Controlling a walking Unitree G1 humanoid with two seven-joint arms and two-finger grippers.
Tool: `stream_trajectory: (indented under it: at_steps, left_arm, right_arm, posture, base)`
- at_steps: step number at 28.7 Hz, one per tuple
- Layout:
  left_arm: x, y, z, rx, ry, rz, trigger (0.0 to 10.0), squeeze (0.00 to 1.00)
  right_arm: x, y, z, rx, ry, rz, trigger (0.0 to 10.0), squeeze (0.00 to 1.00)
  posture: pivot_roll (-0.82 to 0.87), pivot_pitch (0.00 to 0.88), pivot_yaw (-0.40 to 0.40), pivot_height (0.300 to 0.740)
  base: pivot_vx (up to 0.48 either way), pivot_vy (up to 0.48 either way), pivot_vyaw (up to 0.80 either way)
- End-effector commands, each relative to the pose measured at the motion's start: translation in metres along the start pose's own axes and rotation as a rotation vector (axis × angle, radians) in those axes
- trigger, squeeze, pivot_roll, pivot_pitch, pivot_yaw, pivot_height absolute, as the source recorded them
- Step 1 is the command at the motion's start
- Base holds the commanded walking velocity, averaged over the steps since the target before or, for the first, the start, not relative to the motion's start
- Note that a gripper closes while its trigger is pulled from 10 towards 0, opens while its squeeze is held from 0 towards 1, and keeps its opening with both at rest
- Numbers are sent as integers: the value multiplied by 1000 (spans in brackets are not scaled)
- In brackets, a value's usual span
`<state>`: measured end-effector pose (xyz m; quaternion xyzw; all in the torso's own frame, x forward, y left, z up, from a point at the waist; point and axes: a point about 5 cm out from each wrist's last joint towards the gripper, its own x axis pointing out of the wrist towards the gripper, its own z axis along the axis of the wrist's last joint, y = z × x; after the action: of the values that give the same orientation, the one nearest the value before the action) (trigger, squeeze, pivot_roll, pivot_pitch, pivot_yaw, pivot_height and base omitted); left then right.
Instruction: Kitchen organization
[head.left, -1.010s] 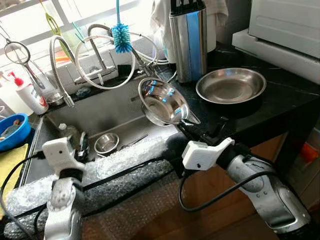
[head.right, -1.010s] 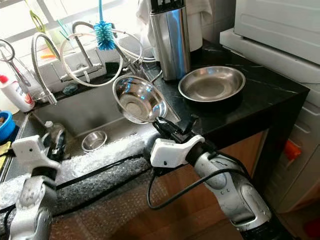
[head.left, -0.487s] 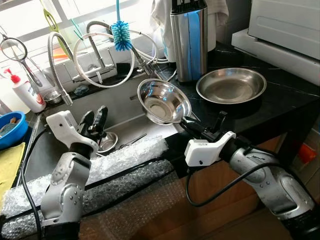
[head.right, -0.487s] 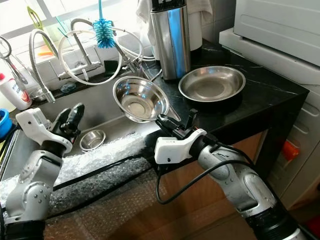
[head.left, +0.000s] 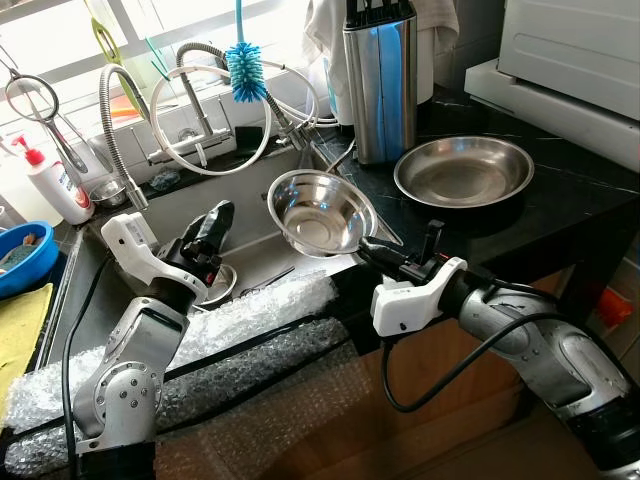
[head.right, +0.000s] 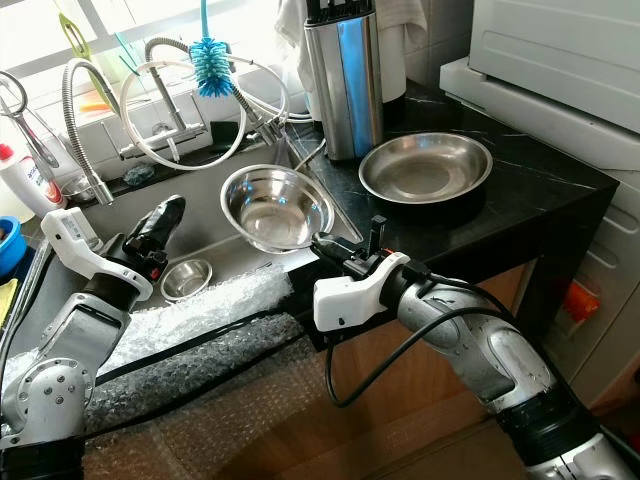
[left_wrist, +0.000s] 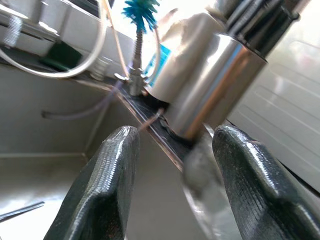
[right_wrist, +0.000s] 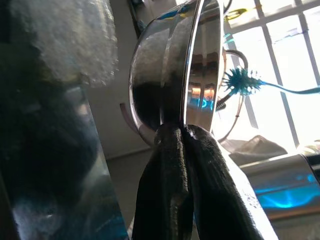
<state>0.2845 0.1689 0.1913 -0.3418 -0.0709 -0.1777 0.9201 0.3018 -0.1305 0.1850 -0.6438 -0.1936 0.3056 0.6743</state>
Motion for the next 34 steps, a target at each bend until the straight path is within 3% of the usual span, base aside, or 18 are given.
stream_trajectory:
  at_steps: [1,17,23,24,29,30,32,33,34]
  left_arm:
    - [-2,-2,5,25,20,-20,10000,0]
    - [-1,-11,-9,69,121,-64,10000,0]
    - [1,-15,-11,111,157,-84,10000,0]
    - [2,-16,-14,149,182,-87,10000,0]
    - [2,-17,-16,159,194,-80,10000,0]
    - [2,-16,-17,169,198,-73,6392,0]
    - [2,-16,-17,173,200,-70,6392,0]
    - [1,-16,-18,170,198,-69,0,0]
    - [1,-16,-18,170,198,-69,0,0]
  right_arm:
    - [7,-5,9,-23,-53,-3,10000,0]
    - [15,-7,11,-63,-86,8,10000,0]
    - [19,-8,10,-88,-100,20,10000,0]
    - [20,-8,10,-101,-106,25,10000,0]
    - [21,-8,10,-113,-110,33,10000,0]
    - [21,-7,10,-116,-112,35,10000,0]
    - [21,-7,10,-117,-113,35,10000,0]
    - [21,-7,11,-117,-115,35,10000,0]
    - [21,-7,11,-117,-115,35,10000,0]
  posture:
    - [-126,0,211,740]
    - [-125,0,212,740]
    - [-123,0,213,740]
    - [-122,0,213,740]
    - [-122,0,213,740]
    - [-121,0,213,740]
    - [-121,0,213,740]
    - [-123,0,214,740]
    - [-123,0,214,740]
  base:
    - [0,0,0]
    - [0,0,0]
    - [0,0,0]
    - [0,0,0]
    - [0,0,0]
    - [0,0,0]
    - [0,0,0]
    - [0,0,0]
    - [0,0,0]
